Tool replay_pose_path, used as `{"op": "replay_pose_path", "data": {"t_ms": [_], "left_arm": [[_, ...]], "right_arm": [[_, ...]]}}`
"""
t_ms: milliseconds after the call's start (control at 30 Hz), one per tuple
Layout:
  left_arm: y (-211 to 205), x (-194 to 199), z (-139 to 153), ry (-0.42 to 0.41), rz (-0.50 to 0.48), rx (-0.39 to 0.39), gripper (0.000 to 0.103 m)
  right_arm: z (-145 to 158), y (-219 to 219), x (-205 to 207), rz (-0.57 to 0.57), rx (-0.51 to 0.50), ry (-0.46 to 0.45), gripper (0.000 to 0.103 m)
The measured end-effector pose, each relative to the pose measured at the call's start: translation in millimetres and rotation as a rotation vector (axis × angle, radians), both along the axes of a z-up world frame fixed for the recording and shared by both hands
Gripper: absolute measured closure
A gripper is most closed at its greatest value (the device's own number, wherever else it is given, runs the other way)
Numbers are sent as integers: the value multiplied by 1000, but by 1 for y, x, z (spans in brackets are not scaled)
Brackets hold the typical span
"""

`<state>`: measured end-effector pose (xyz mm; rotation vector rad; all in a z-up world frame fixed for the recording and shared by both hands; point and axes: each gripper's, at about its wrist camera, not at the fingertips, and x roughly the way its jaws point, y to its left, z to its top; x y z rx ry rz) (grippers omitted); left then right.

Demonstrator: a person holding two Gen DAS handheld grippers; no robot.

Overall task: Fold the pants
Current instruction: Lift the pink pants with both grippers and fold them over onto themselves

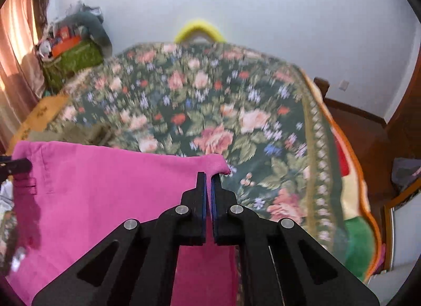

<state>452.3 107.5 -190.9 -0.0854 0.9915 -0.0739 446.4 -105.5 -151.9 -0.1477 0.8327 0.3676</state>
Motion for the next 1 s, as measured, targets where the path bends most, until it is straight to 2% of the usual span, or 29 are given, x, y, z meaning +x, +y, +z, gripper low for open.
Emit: {"op": "replay_pose_path", "data": {"t_ms": [200, 400, 733, 1000], "left_arm": [[-13, -24, 26, -46, -19, 38, 87], [-27, -62, 49, -100, -56, 101, 87], [-47, -137, 71, -155, -99, 173, 87], [-51, -193, 65, -158, -112, 197, 86]], "right_arm": [[42, -6, -33, 19, 41, -59, 101], [67, -19, -81, 47, 65, -118, 101], [77, -41, -163, 56, 108, -163, 101], [83, -56, -216, 66, 101, -185, 101]]}}
